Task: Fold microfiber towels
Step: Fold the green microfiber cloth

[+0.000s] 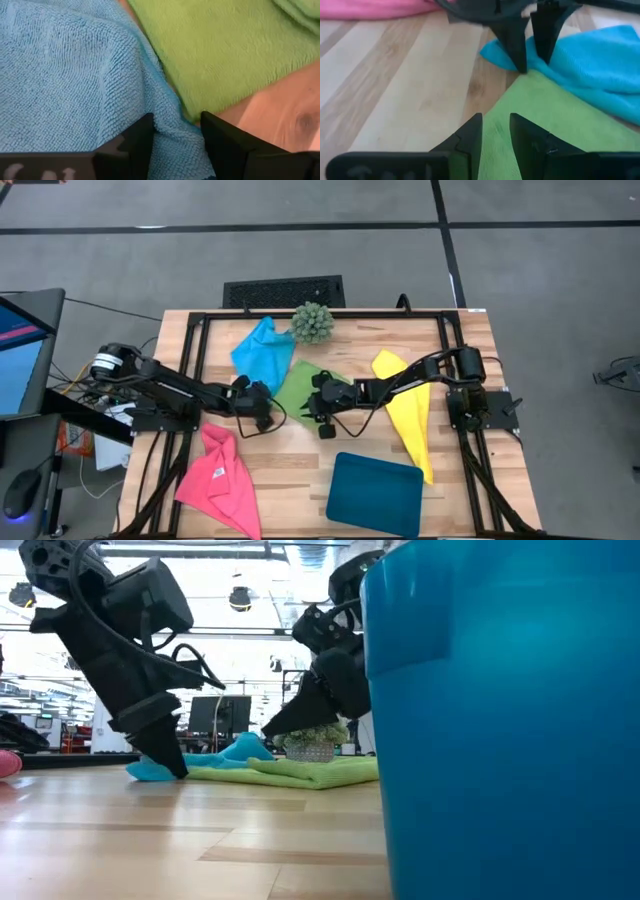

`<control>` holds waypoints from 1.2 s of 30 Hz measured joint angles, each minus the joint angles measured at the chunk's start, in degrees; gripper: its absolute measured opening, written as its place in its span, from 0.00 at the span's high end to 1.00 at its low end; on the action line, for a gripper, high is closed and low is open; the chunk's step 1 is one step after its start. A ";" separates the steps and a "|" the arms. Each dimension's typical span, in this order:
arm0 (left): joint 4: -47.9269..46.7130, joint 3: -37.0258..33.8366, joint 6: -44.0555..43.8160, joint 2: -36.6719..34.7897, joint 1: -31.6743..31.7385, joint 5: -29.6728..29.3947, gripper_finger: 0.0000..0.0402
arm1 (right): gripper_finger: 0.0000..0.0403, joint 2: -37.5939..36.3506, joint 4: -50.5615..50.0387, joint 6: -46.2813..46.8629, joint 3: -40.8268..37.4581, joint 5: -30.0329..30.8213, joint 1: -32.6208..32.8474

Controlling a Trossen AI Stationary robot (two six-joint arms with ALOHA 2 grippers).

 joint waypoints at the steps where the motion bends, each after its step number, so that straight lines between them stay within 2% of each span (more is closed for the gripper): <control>1: -2.36 0.14 0.63 -1.22 0.03 0.17 0.60 | 0.70 0.00 -0.47 0.03 0.00 0.02 0.00; 9: -15.13 1.13 1.53 -10.80 1.06 -5.98 0.60 | 0.70 0.00 -5.89 1.50 0.00 0.11 0.00; 13: -13.67 -0.92 3.38 -11.44 3.13 -8.33 0.60 | 0.70 0.00 -6.74 1.63 -0.81 0.11 0.00; 17: -10.32 -2.67 5.51 -11.00 5.53 -7.83 0.60 | 0.70 0.00 -6.66 2.98 -2.69 0.08 0.00; 23: -7.78 -1.05 8.82 -12.56 7.88 -3.34 0.60 | 0.70 -0.39 -5.28 4.83 -6.89 0.06 0.46; 31: -8.20 6.13 13.86 -20.16 8.22 -2.33 0.60 | 0.70 -0.22 -3.36 4.58 -7.54 0.25 2.07; 36: -3.71 6.77 13.53 -24.04 8.67 0.46 0.60 | 0.70 -0.22 -3.66 4.11 -7.54 -0.03 3.31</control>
